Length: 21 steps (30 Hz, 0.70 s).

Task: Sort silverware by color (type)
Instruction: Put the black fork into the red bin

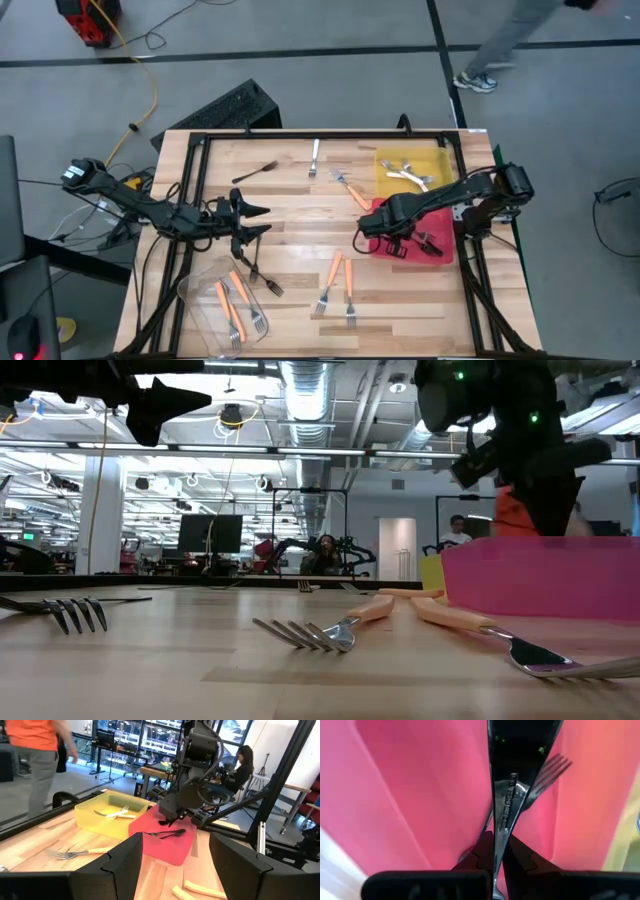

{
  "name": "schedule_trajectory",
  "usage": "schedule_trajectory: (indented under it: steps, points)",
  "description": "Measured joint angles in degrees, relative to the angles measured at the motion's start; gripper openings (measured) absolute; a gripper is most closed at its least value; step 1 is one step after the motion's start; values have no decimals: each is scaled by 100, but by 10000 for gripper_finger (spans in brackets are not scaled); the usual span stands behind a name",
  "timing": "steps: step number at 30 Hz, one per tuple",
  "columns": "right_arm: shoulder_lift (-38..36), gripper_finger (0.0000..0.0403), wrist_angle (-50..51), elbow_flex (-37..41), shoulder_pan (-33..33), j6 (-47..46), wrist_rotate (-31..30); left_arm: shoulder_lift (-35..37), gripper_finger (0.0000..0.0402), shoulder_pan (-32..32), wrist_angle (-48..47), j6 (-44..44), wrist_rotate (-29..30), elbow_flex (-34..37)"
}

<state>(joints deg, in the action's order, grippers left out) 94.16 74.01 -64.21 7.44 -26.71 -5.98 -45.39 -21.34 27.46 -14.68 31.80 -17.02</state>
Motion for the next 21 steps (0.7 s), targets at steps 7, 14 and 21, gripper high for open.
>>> schedule_trajectory:
  steps: [7, 14, 21]
  points:
    - [-19, 37, -268, 381, -211, 430, 499, 2, 215, 0, 5, 0, 2, 0]
    - [-21, 37, -597, 783, -307, 526, 917, 2, 215, 0, -15, 0, 4, 0]
    - [-21, 37, -876, 996, -391, 491, 1036, 2, 215, 0, -17, 0, 6, 0]
